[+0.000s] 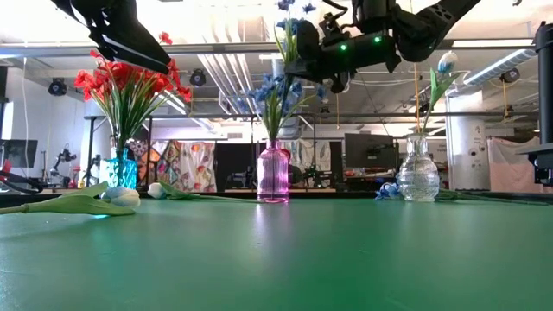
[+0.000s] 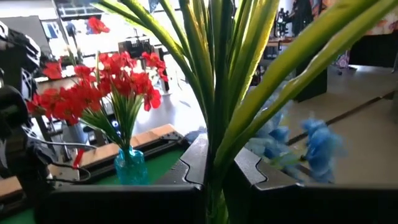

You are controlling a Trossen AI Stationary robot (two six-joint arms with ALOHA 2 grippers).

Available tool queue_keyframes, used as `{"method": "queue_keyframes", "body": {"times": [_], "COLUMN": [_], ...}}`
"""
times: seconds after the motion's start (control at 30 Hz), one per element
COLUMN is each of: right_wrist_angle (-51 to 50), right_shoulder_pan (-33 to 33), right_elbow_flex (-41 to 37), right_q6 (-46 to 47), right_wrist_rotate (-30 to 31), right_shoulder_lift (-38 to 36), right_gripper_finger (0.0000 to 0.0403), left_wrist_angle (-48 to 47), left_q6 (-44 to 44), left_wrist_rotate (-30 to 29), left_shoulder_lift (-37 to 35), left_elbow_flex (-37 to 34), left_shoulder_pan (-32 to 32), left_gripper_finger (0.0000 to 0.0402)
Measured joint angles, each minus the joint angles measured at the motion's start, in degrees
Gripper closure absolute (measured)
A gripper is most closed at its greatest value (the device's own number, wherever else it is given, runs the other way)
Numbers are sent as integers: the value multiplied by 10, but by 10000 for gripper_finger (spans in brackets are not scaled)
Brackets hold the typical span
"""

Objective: Sort flowers into vase by color
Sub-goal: Put the bottom blue flowers into the purple vase

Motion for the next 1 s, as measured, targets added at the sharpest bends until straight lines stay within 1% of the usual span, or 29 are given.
{"method": "queue_keyframes", "body": {"times": [0.53,0.67,0.83,1.0], "right_wrist_angle": [-17,-17,-17,-22], "right_shoulder_pan": [0,0,0,0], "right_elbow_flex": [1,1,1,1], "right_q6": [-63,-65,-65,-67], "right_wrist_rotate": [-1,-1,0,0], "right_shoulder_lift": [0,0,0,0], "right_gripper_finger": [380,378,354,308], "left_wrist_angle": [0,0,0,0], "left_q6": [0,0,0,0], "left_wrist_rotate": [0,0,0,0], "left_shoulder_lift": [0,0,0,0], "left_elbow_flex": [0,0,0,0], "left_shoulder_pan": [0,0,0,0], "left_gripper_finger": [125,125,125,125]}}
